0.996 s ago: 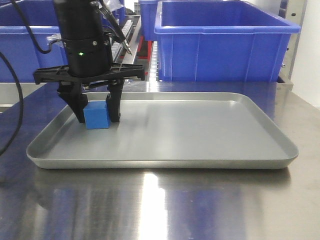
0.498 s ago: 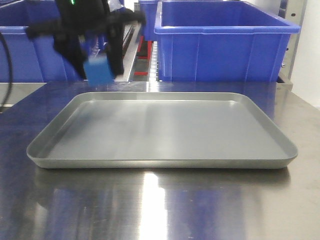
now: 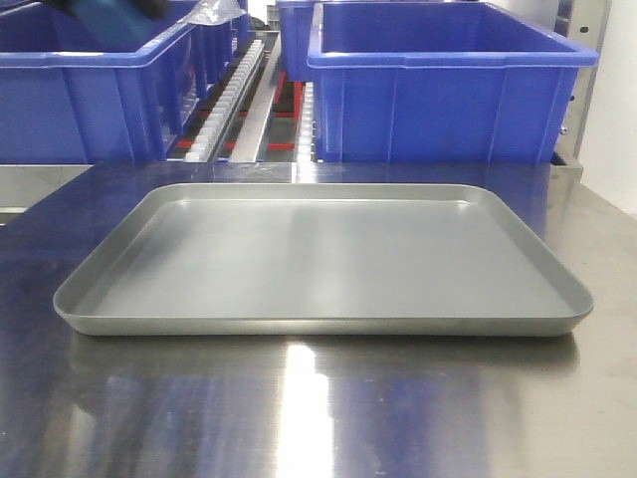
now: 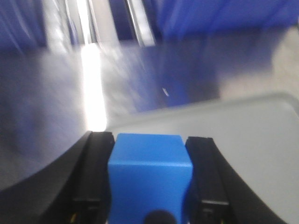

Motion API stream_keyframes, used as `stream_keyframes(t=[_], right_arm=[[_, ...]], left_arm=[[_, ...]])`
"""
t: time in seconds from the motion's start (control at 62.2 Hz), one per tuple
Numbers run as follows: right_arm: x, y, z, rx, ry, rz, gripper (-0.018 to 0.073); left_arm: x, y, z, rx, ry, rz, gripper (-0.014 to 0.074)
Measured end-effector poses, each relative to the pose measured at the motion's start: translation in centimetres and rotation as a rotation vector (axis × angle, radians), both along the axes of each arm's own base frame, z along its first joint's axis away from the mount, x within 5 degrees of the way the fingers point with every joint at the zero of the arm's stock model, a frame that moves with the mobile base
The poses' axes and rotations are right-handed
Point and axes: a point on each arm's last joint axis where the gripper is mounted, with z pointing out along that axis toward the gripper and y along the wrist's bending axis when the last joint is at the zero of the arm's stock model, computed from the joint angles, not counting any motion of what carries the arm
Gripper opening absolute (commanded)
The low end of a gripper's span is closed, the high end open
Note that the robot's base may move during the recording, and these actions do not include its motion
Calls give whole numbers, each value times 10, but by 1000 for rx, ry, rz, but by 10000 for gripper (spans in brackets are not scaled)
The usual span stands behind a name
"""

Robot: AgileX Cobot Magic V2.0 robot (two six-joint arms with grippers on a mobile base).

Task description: Sort and place red and blue blocks on shelf

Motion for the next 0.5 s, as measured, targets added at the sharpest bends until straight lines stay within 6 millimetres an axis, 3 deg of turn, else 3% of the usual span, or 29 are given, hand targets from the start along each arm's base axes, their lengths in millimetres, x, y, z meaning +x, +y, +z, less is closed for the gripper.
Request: stream_keyframes(t=[0.37, 0.498], right_arm=[[0, 0, 0, 0, 0, 0, 55], [0, 0, 0, 0, 0, 0, 55]], left_arm=[[-87, 80, -2, -53, -358, 182, 132], [-120, 98, -3, -65, -436, 246, 132]])
